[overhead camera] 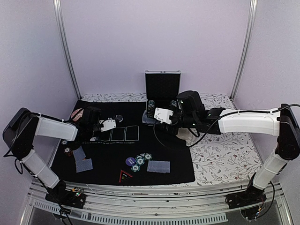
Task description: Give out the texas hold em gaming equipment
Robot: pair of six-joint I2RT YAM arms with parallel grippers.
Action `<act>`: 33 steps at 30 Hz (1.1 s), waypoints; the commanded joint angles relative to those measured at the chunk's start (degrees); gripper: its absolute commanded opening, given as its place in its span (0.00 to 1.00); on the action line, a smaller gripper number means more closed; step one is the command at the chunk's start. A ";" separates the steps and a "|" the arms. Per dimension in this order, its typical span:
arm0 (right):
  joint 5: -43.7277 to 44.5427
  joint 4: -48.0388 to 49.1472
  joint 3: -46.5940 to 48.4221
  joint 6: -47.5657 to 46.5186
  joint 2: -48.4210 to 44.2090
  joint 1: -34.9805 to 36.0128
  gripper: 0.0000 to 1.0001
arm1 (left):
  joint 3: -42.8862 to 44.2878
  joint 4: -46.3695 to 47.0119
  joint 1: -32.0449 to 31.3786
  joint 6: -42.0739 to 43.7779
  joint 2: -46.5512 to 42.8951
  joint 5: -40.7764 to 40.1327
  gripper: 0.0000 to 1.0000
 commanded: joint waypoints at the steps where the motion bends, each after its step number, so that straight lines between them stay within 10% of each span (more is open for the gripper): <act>1: -0.53 1.61 -1.01 0.53 -2.91 -0.14 0.42 | -2.47 11.00 0.33 8.52 2.18 -0.98 0.00; 14: -0.60 1.86 -1.39 0.35 -4.25 -0.18 0.42 | -1.43 -19.22 0.79 0.30 1.41 19.19 0.00; 33: -0.43 1.75 -1.87 0.36 -4.86 -0.17 0.42 | 4.47 -20.64 3.82 -7.78 7.63 14.80 0.00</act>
